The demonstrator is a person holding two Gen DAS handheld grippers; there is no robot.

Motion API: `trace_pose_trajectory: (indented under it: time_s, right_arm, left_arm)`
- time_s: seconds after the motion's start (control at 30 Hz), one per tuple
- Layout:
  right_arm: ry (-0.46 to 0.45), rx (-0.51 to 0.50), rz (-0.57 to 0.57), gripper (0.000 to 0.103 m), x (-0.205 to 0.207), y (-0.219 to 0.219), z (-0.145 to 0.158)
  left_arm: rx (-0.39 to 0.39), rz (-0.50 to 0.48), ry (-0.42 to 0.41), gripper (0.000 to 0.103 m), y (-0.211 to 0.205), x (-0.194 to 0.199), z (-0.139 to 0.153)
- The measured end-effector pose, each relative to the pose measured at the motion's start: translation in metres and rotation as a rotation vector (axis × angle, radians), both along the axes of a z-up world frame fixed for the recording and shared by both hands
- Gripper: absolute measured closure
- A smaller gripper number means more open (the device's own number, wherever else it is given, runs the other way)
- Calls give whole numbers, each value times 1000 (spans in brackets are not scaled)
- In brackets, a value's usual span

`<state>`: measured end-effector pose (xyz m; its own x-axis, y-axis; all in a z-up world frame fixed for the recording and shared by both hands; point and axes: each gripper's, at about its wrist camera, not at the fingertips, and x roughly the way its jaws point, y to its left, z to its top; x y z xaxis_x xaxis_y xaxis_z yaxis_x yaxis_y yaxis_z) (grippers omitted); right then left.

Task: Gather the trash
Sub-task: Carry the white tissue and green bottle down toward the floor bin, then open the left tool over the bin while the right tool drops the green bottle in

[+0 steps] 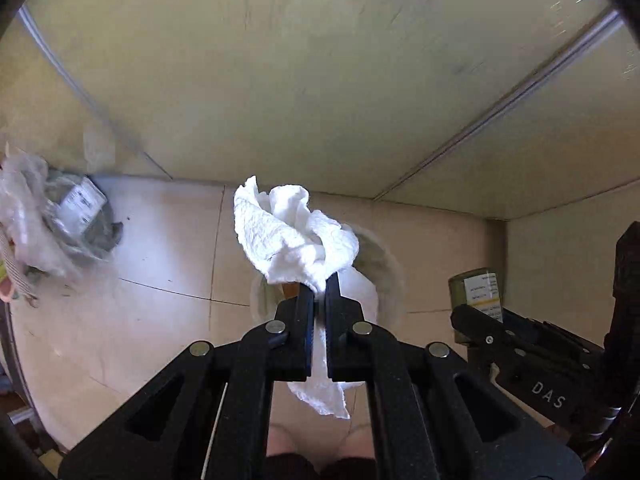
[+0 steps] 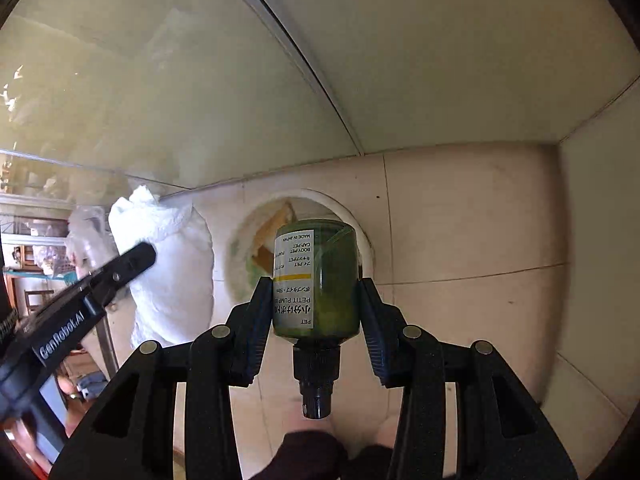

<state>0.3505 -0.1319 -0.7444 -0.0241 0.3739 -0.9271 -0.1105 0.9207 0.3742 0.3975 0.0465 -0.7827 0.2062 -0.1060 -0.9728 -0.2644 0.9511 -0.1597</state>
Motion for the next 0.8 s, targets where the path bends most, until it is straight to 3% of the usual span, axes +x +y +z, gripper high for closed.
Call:
trace_pose_trajectory:
  time_s: [0.2,0.33,0.4,0.5,0.63,0.8]
  right_arm:
    - [18,26,23,64,9,13,-56]
    - [9,27,59,64,9,19,-66]
    - [22,30,75,64,19,25,-62]
    - [37,25,69,64,21,27,-61]
    - [72,15,80,63,25,24,-59]
    - [71,-4,73,63,23,17,-32]
  left_arm:
    - [-95,45,26,100,11,-10,-70]
    - [-76,32,46,100,9,-17,-91]
    - [-85,35,52,97,11,-20,-95]
    - [-108,29,68,84,9,-23,-96]
    - [-52,31,78,59,-5,-23,-87]
    - [-51,46,86,58,0,-29,-60]
